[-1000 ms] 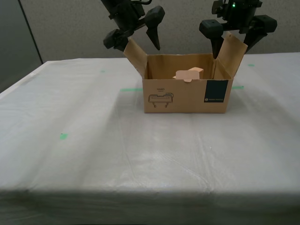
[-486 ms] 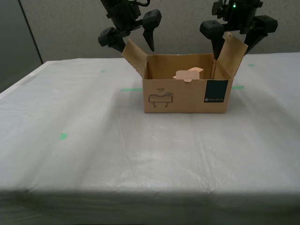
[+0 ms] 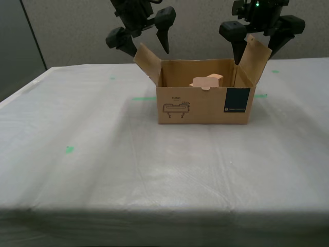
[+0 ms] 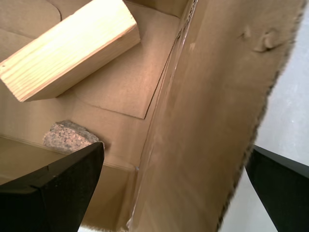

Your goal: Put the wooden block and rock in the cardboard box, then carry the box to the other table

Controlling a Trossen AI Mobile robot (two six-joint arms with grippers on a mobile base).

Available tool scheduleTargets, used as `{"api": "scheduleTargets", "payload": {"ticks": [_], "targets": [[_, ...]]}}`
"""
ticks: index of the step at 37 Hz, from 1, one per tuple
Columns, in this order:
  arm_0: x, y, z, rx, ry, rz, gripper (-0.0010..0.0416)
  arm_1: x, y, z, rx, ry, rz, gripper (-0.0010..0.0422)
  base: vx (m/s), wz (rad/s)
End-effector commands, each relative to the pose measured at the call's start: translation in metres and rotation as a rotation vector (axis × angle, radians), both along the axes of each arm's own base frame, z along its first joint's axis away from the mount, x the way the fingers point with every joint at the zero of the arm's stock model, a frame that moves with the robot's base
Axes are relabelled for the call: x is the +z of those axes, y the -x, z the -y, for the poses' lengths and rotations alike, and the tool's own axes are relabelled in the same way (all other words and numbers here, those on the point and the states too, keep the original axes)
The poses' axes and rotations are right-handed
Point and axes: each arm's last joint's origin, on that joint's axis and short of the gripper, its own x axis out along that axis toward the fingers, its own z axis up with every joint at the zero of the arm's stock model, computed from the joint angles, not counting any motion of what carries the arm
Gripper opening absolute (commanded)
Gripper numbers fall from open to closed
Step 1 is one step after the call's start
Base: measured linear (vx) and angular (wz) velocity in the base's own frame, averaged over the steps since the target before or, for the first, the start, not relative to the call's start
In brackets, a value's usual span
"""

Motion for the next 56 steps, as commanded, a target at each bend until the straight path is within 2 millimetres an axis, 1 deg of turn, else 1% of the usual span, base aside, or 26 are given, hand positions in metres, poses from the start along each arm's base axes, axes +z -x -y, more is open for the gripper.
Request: {"api": "scheduleTargets", "payload": {"ticks": [1,4,9,11,19,28,33,39,44,47,56], "targets": [[0.009,0.003,0.001,-0.001,0.0,0.017,0.04,0.012,0.002,-0.004,-0.009,0.004,0.024,0.0393,0.0,0.0],[0.02,0.007,0.002,-0.001,-0.007,0.042,0.04,0.024,0.004,-0.009,-0.006,0.01,0.042,0.0389,0.0,0.0],[0.04,0.015,0.004,-0.001,-0.019,0.087,0.0401,0.042,0.008,-0.018,0.007,0.02,0.066,0.0397,0.0,0.0],[0.05,0.019,0.005,-0.001,-0.026,0.111,0.04,0.049,0.009,-0.021,0.01,0.026,0.082,0.0402,0.0,0.0],[0.093,0.041,0.011,-0.01,-0.061,0.228,0.0399,0.085,0.022,-0.032,-0.001,0.039,0.162,0.0396,0.0,0.0],[0.138,0.073,0.019,-0.033,-0.109,0.363,0.04,0.13,0.049,-0.048,-0.071,-0.042,0.277,0.0396,0.0,0.0],[0.158,0.092,0.025,-0.033,-0.125,0.414,0.04,0.158,0.068,-0.057,-0.091,-0.036,0.342,0.0396,0.0,0.0],[0.171,0.109,0.029,-0.039,-0.137,0.433,0.04,0.185,0.089,-0.067,-0.084,-0.011,0.405,0.0396,0.0,0.0],[0.178,0.118,0.031,-0.042,-0.164,0.443,0.0398,0.199,0.101,-0.073,-0.081,0.0,0.435,0.0396,0.0,0.0],[0.181,0.121,0.031,-0.068,-0.185,0.448,0.0398,0.202,0.105,-0.075,-0.082,-0.001,0.433,0.0396,0.0,0.0],[0.182,0.123,0.032,-0.075,-0.191,0.454,0.0399,0.198,0.108,-0.076,-0.091,-0.021,0.391,0.0396,0.0,0.0]]}}
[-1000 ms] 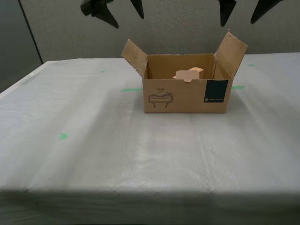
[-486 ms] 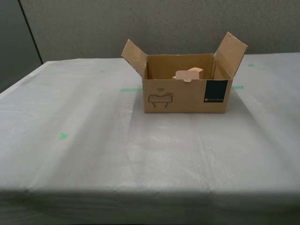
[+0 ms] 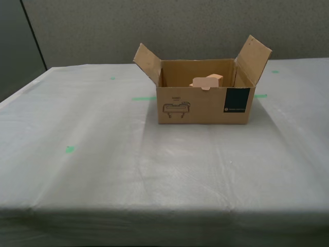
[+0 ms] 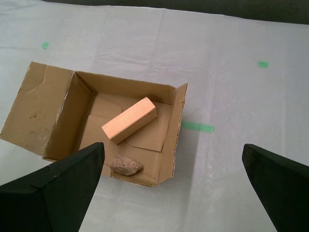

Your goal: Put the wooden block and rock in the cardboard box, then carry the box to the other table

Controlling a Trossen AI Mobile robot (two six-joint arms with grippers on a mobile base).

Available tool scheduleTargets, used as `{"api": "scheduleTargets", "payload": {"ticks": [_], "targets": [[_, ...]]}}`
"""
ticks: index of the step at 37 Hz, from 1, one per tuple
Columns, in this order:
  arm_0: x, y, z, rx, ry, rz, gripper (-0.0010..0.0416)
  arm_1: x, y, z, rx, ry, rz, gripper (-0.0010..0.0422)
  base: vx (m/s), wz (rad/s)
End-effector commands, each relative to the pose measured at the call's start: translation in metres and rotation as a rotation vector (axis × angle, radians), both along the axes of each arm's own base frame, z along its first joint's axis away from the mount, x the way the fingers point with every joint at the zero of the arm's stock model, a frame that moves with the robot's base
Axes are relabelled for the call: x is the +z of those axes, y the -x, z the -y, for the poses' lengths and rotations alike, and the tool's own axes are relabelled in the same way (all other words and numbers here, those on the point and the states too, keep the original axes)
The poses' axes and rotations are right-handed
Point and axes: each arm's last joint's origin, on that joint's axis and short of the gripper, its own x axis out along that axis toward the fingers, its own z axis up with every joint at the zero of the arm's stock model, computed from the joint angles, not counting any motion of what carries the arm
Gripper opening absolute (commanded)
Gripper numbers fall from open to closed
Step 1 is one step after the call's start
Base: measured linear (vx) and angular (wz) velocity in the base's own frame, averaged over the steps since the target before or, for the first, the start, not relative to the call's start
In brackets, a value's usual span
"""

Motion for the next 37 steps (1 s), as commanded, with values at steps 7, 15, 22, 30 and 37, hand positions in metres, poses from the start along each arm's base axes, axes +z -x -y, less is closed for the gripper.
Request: {"api": "scheduleTargets", "payload": {"ticks": [7,15,22,30,37], "targets": [[0.0,0.0,0.0,-0.002,-0.006,0.0,0.0399,-0.001,0.002,-0.001,-0.002,-0.011,-0.023,0.0396,0.0,0.0],[0.001,-0.001,0.0,0.003,-0.011,0.015,0.0399,-0.006,0.003,-0.002,-0.024,-0.041,-0.04,0.0396,0.0,0.0],[-0.002,0.004,0.001,0.004,0.002,-0.04,0.0398,-0.019,0.004,-0.002,-0.023,-0.051,-0.065,0.0396,0.0,0.0],[-0.001,0.005,0.0,0.008,0.001,-0.035,0.0398,-0.044,0.013,-0.006,0.022,0.025,0.003,0.0396,0.0,0.0],[-0.001,0.006,-0.001,0.013,-0.001,-0.032,0.0398,-0.065,0.018,-0.008,0.028,0.019,-0.02,0.0396,0.0,0.0]]}}
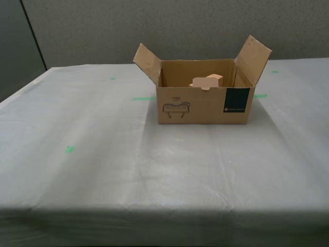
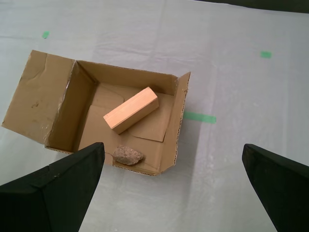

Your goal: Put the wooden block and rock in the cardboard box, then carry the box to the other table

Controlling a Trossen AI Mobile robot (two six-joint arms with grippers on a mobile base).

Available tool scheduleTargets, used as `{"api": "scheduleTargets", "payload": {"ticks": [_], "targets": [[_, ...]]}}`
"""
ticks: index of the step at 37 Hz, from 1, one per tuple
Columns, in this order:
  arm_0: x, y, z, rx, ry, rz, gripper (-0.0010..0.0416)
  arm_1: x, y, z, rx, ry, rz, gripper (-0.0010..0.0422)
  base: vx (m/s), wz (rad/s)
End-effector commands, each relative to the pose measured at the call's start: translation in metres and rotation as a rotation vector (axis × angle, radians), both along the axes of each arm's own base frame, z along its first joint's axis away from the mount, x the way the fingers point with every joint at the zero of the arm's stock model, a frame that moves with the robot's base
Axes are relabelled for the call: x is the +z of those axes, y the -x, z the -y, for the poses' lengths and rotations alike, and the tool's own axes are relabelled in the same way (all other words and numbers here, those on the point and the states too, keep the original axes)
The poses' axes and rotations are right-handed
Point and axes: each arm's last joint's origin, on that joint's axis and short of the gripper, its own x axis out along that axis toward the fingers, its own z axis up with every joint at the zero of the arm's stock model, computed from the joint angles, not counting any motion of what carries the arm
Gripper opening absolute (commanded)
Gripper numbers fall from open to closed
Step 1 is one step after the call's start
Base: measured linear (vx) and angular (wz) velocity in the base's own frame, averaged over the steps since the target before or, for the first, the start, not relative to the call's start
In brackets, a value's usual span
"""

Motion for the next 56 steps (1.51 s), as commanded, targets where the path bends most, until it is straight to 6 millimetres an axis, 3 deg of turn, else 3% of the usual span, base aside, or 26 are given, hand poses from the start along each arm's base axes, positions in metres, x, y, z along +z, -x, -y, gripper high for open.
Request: {"api": "scheduleTargets", "payload": {"ticks": [1,22,29,56], "targets": [[-0.001,0.0,-0.002,0.008,-0.003,0.0,0.0399,-0.008,0.0,0.0,-0.001,-0.009,-0.019,0.0396,0.0,0.0],[-0.07,0.025,-0.002,-0.034,-0.034,-0.082,0.0399,-0.048,0.002,0.005,-0.039,0.008,-0.075,0.0396,0.0,0.0],[-0.078,0.027,-0.001,-0.038,-0.029,-0.106,0.0399,-0.061,0.004,0.005,-0.051,0.013,-0.107,0.0396,0.0,0.0],[-0.085,0.028,-0.001,-0.039,-0.022,-0.126,0.0398,-0.06,0.003,0.005,-0.046,0.01,-0.096,0.0396,0.0,0.0]]}}
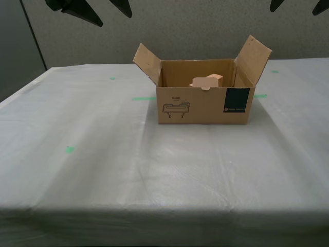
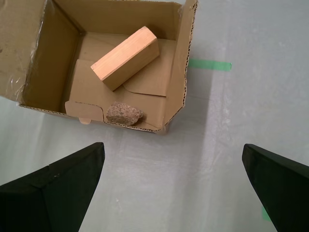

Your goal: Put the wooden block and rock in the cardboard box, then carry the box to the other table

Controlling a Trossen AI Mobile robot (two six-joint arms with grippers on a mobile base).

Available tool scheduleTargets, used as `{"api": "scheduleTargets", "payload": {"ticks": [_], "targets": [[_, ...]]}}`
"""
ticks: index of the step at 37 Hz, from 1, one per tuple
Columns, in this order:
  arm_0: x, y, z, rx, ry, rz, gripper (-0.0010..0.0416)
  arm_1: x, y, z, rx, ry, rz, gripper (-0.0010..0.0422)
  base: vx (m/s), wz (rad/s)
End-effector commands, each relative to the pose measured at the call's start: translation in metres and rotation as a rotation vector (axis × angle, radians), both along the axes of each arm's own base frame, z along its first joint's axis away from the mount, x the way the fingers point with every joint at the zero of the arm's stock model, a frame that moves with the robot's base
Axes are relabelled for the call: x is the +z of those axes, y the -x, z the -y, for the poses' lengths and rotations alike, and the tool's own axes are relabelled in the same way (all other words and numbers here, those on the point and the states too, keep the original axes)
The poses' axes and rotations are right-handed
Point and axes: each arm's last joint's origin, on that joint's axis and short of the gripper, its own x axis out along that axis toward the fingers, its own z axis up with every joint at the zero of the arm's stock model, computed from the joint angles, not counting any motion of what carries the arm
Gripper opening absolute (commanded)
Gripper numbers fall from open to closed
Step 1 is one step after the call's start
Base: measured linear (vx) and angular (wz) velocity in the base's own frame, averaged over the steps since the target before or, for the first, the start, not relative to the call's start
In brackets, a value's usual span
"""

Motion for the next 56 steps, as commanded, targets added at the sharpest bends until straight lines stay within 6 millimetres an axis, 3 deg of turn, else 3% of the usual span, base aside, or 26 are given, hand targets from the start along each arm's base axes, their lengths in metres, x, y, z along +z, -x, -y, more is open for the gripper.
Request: {"api": "scheduleTargets", "payload": {"ticks": [1,56], "targets": [[0.0002,0.0,0.0001,-0.003,-0.003,0.001,0.0399,0.0005,0.0,0.0001,0.001,0.0,0.002,0.0396,0.0,0.0],[0.0002,0.0,0.0001,-0.003,-0.003,0.001,0.0398,0.0005,-0.0001,0.0001,0.001,0.0,0.003,0.0396,0.0,-0.009]]}}
